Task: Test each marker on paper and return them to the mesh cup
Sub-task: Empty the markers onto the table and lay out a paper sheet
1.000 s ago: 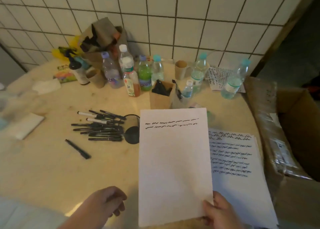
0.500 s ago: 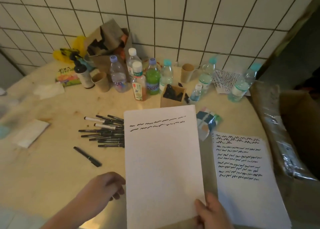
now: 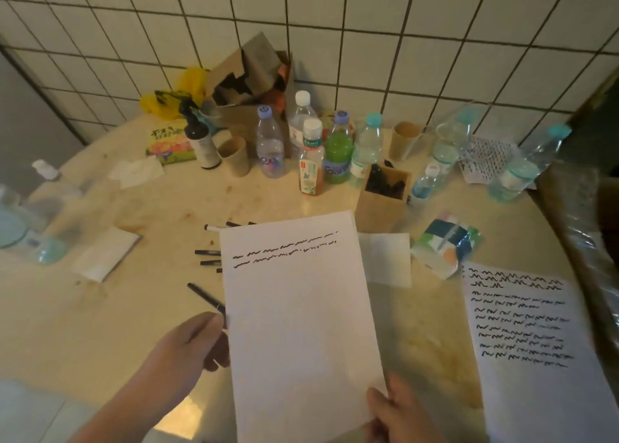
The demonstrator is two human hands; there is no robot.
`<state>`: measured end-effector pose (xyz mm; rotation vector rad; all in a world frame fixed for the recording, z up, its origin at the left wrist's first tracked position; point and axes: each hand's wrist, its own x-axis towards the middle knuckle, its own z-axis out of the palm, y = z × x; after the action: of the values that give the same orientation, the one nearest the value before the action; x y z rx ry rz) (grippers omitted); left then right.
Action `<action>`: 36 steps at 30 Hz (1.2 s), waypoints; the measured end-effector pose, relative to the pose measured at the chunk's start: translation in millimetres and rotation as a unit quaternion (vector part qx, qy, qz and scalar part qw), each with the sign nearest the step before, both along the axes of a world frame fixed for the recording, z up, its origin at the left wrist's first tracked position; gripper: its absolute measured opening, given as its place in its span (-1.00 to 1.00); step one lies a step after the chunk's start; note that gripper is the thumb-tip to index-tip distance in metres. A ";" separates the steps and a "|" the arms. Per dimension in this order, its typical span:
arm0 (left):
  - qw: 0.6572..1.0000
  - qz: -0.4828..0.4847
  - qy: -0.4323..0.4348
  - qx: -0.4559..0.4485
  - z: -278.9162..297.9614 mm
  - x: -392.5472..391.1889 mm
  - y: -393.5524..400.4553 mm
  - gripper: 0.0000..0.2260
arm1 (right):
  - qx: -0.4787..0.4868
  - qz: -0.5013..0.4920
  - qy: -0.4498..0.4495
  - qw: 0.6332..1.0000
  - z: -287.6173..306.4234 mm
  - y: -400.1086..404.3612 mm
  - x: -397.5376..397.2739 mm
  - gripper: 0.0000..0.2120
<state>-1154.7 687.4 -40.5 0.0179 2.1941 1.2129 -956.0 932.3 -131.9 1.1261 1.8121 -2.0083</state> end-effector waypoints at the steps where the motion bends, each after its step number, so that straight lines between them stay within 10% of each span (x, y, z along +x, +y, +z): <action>1: 1.000 0.012 0.007 0.015 -4.1 -13.1 -8.1 -0.64 | -0.011 -0.013 0.003 1.000 -4.4 -10.2 -9.3 -0.77; 20: 0.997 -0.071 0.025 -0.025 -78.9 -237.7 -115.5 -0.67 | 0.027 -0.075 -0.025 0.997 24.6 -161.6 -233.3 -0.67; 30: 0.991 0.011 0.064 0.113 -123.6 -217.0 -104.2 -0.79 | 0.263 -0.069 0.128 0.954 -10.1 -116.5 -276.8 -0.50; 36: 0.948 -0.030 0.300 0.106 -154.4 -210.0 -117.5 -0.72 | 0.362 -0.067 0.211 0.906 -41.9 -128.6 -260.8 -0.51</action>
<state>-1364.6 569.9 -194.9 0.6118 2.5211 1.5512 -1216.8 803.7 -173.7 1.0347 2.9367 -1.7708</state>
